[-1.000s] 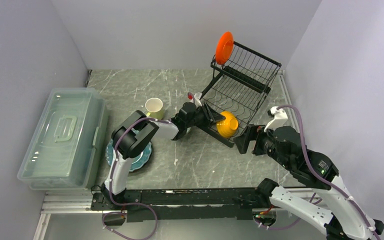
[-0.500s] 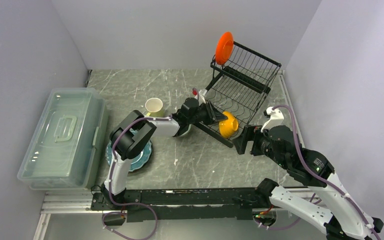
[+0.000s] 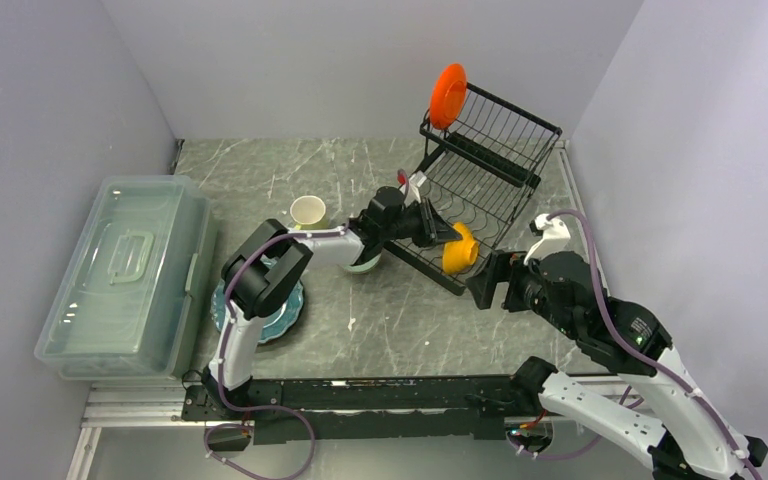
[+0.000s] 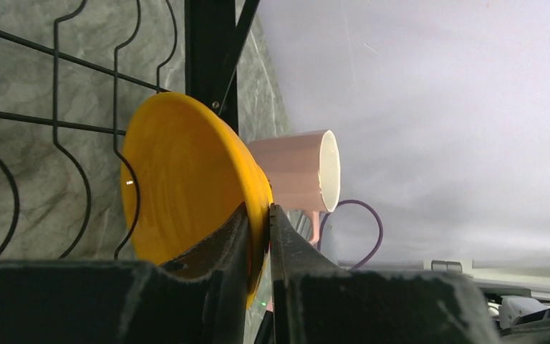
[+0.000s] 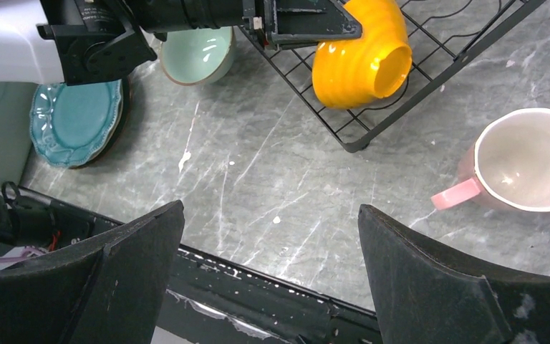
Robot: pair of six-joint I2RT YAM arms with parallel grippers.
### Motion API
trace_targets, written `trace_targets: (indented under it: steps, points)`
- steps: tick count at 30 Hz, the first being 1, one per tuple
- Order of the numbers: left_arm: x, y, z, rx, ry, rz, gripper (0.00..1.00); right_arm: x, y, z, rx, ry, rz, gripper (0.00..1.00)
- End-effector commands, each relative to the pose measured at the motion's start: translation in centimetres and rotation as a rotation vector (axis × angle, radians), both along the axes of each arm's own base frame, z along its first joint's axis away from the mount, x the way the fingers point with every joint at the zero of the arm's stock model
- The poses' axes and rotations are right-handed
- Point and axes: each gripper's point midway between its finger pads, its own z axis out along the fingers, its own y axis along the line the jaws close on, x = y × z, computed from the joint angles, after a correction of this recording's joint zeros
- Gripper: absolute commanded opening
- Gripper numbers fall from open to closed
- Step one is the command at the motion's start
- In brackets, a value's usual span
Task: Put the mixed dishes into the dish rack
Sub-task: Insert the bowl into the dish rack.
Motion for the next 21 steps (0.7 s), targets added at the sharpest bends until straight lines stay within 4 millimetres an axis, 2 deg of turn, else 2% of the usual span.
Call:
trace_targets:
  steps: [1, 8, 17, 21]
  points:
    - [-0.3, -0.9, 4.1, -0.067, -0.084, -0.078, 0.0, 0.0, -0.2, 2.3, 0.027, -0.045, 0.0, 0.94]
    - [-0.8, -1.8, 3.8, -0.06, -0.09, -0.172, 0.0, -0.2, -0.2, 3.3, 0.034, -0.052, 0.011, 0.95]
    - [-1.2, -1.5, 2.5, -0.076, -0.047, -0.213, 0.0, 0.1, -0.2, 3.5, 0.019, -0.053, 0.006, 0.95]
    - [-1.6, -1.5, 3.2, -0.125, -0.03, -0.219, 0.0, 0.3, 0.1, 3.2, 0.016, -0.045, 0.01, 0.95]
